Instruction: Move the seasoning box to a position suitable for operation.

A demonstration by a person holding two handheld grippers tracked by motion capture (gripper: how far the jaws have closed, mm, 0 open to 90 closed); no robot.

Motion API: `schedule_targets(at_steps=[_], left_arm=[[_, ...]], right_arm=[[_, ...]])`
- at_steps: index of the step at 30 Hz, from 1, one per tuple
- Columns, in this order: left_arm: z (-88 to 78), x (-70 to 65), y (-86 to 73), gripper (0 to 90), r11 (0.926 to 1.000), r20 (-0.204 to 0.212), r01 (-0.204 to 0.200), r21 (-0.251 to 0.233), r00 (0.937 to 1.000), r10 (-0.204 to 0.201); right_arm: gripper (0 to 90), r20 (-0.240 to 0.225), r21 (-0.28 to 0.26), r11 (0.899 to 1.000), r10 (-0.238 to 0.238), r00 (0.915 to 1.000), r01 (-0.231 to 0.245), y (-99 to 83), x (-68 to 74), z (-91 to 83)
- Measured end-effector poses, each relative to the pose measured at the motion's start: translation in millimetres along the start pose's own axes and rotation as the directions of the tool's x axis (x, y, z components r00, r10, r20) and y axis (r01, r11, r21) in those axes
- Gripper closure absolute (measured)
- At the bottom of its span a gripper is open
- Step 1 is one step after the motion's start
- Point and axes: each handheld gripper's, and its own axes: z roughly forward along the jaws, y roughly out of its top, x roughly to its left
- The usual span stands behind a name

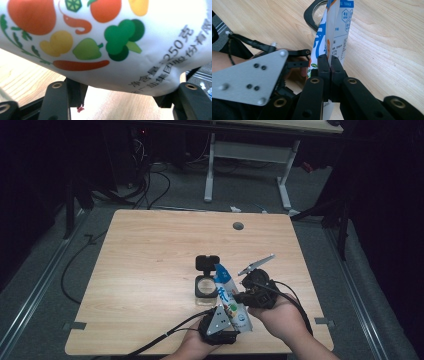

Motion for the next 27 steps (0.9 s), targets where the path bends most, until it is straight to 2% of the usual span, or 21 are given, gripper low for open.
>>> schedule_targets(at_steps=[5,9,13,22,27], left_arm=[[-6.6,-6.8,1.9,42.8,0.9996,-0.026,-0.027,0.006,0.9993,0.027],[-8.0,-8.4,2.9,43.2,0.9999,-0.015,-0.008,0.011,0.9999,0.008],[-7.6,-11.5,3.1,43.7,0.9996,-0.022,-0.022,0.017,0.9995,0.023],[-8.1,-8.5,4.3,44.4,0.9998,-0.047,-0.001,0.019,0.9989,0.002],[-10.3,-5.2,2.6,44.5,0.9996,-0.044,0.025,0.011,0.9987,-0.024]], right_arm=[[89.8,0.009,0.009,1.000,-0.007,0.9999,0.007,1.7,0.0,0.2],[89.7,0.013,0.020,1.000,-0.023,0.9996,0.023,4.5,1.1,1.7],[89.7,0.018,0.030,0.999,-0.031,0.9994,0.030,7.3,1.1,4.1],[89.8,0.013,0.033,0.998,-0.049,0.9987,0.048,15.9,0.8,8.1],[89.7,0.014,0.036,0.998,-0.059,0.9982,0.058,20.1,2.7,11.1]])
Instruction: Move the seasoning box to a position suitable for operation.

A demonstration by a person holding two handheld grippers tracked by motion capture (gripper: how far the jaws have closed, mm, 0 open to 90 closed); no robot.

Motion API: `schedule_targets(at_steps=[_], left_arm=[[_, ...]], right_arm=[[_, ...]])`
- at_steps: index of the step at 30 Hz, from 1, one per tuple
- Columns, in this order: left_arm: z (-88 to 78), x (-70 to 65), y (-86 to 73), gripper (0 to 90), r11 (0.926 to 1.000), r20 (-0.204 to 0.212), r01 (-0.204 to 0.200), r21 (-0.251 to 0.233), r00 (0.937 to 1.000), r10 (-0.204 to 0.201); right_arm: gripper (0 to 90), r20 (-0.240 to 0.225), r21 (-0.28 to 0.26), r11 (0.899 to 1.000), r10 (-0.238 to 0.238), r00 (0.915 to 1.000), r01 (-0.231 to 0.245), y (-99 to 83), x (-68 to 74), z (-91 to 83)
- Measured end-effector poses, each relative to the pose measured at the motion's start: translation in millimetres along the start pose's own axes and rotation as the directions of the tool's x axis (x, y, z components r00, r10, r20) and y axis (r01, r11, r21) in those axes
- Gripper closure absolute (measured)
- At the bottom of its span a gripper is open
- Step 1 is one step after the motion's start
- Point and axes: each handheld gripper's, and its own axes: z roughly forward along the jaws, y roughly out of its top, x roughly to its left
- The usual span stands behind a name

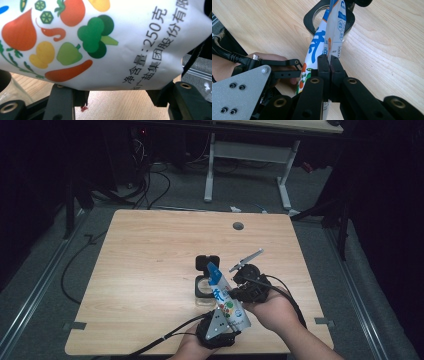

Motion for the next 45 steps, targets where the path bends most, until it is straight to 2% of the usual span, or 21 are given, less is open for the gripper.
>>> schedule_targets(at_steps=[11,16,23,33,37,41,45], left_arm=[[-4.0,2.6,-1.6,44.8,0.9997,0.000,0.010,-0.020,0.9999,-0.010],[-4.5,2.2,-0.9,44.9,0.9995,0.007,0.020,-0.023,0.9998,-0.020],[-4.8,1.9,1.6,45.0,0.9990,0.015,0.026,-0.036,0.9996,-0.026],[-3.7,1.4,-1.4,45.0,0.9996,0.019,0.006,-0.028,0.9998,-0.006],[-5.0,0.9,-1.4,44.2,0.9994,0.035,0.000,-0.033,0.9994,0.001],[-4.2,1.8,-1.6,43.9,0.9994,0.031,0.006,-0.035,0.9995,-0.005],[-4.5,2.8,-1.0,43.9,0.9993,0.029,0.008,-0.036,0.9996,-0.007]], right_arm=[[89.7,-0.003,0.004,1.000,-0.015,0.9999,0.015,6.5,3.7,0.8],[89.7,-0.004,0.020,1.000,-0.005,1.0000,0.005,8.7,4.8,1.3],[89.7,0.003,0.042,0.999,-0.017,0.9999,0.017,13.8,5.1,-1.8],[89.7,0.002,0.076,0.997,-0.024,0.9997,0.024,16.0,1.6,4.8],[89.7,-0.005,0.069,0.997,-0.021,0.9998,0.021,17.9,2.7,6.0],[89.7,0.001,0.069,0.997,-0.040,0.9992,0.040,20.3,3.1,7.3],[89.7,0.000,0.070,0.997,-0.040,0.9992,0.039,22.6,2.8,8.5]])
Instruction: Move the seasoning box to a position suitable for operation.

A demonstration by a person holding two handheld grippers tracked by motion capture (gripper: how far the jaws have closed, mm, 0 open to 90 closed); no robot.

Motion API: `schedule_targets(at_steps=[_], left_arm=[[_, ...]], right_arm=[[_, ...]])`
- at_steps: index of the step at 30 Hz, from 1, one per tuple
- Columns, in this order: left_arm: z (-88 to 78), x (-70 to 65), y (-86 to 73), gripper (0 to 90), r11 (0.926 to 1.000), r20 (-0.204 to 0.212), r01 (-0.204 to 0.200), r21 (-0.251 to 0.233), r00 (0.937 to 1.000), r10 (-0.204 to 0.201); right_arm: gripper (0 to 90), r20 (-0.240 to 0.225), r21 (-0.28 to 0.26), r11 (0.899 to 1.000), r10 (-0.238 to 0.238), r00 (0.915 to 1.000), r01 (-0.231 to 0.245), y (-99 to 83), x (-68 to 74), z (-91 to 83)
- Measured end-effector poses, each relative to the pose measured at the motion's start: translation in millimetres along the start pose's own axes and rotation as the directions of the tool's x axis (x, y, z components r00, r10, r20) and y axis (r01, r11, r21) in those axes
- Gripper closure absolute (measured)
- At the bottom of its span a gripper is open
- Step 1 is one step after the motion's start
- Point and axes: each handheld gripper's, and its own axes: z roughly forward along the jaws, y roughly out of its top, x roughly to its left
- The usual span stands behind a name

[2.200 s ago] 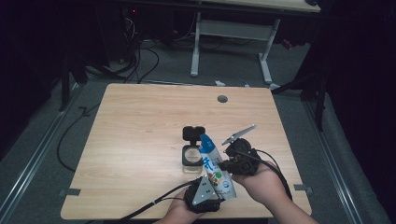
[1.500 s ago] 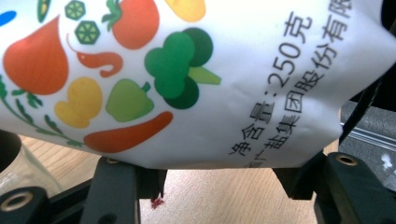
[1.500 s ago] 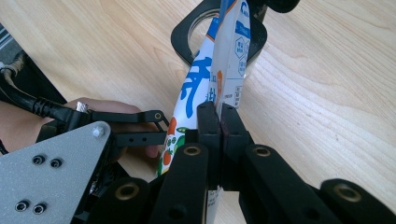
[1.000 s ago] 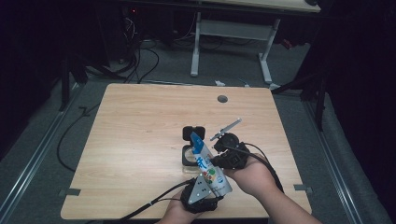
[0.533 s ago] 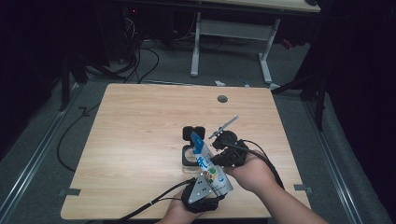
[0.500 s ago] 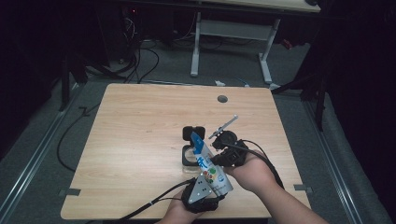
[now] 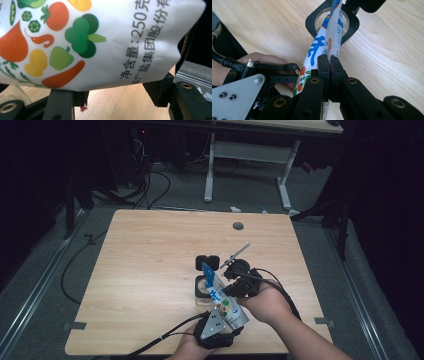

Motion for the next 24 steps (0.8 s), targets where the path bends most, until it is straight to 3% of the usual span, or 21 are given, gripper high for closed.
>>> schedule_targets(at_steps=[11,24], left_arm=[[2.3,7.7,2.4,45.3,0.9999,-0.022,0.013,-0.003,0.9997,-0.013],[0.5,8.5,4.9,45.1,0.9994,-0.021,0.027,-0.020,0.9994,-0.027]], right_arm=[[89.7,0.012,-0.009,1.000,-0.001,0.9999,0.001,6.5,-6.9,1.8],[89.7,0.028,0.001,1.000,-0.015,0.9995,0.015,13.5,-4.4,1.8]])
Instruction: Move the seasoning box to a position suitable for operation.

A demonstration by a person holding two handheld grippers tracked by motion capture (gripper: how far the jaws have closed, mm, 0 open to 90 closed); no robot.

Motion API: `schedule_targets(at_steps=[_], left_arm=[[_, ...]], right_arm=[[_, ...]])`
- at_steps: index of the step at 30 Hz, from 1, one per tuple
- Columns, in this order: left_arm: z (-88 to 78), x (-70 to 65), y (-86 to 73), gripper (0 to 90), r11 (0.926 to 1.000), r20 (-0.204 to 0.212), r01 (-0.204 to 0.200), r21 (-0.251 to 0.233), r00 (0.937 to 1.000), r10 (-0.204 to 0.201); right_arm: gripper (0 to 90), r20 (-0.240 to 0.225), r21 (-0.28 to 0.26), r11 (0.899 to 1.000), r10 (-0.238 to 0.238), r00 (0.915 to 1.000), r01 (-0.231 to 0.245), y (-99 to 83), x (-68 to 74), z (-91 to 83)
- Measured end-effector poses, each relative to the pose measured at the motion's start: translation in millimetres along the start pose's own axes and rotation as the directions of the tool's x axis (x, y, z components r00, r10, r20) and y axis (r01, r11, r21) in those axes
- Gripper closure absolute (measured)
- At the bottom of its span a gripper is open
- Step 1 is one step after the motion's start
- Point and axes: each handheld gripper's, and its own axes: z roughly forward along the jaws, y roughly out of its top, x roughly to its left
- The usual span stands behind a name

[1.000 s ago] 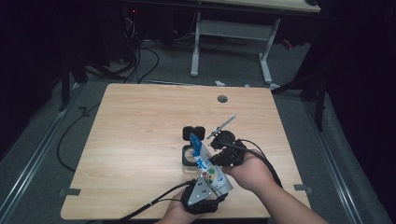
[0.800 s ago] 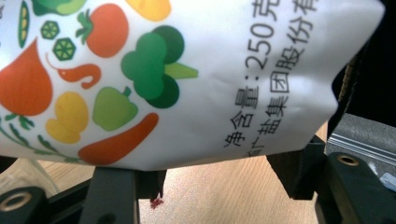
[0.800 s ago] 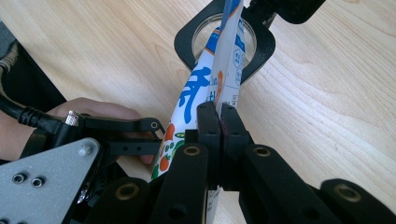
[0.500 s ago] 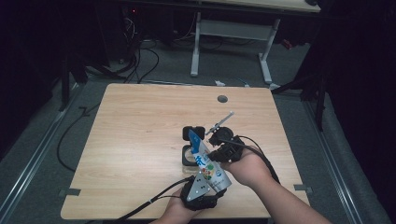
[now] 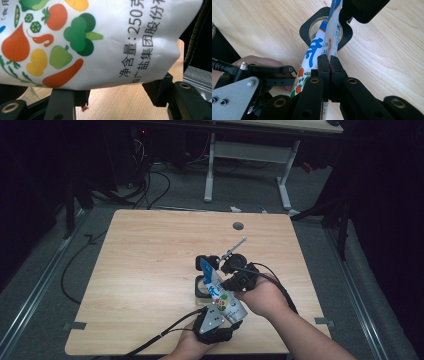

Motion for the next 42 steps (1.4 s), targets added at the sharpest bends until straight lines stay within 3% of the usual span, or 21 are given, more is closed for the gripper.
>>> schedule_targets(at_steps=[9,37,38,42], left_arm=[[-0.5,-3.9,0.1,46.6,0.9997,0.002,-0.022,-0.011,0.9998,0.022],[0.2,-2.4,0.0,43.2,0.9997,0.004,-0.012,-0.019,0.9999,0.012],[0.1,-2.2,0.1,43.1,0.9998,0.004,-0.010,-0.020,0.9999,0.010],[0.4,-1.5,0.2,41.2,0.9997,0.010,0.010,-0.022,0.9999,-0.009]], right_arm=[[89.6,-0.001,0.004,1.000,0.007,1.0000,-0.007,0.8,-0.2,1.8],[89.7,0.016,0.001,1.000,0.020,0.9997,-0.020,1.9,1.1,-1.0],[89.7,0.017,0.006,0.999,0.036,0.9992,-0.036,2.0,2.4,-1.3],[89.7,0.017,-0.003,1.000,0.020,0.9996,-0.020,3.1,1.7,-0.8]])
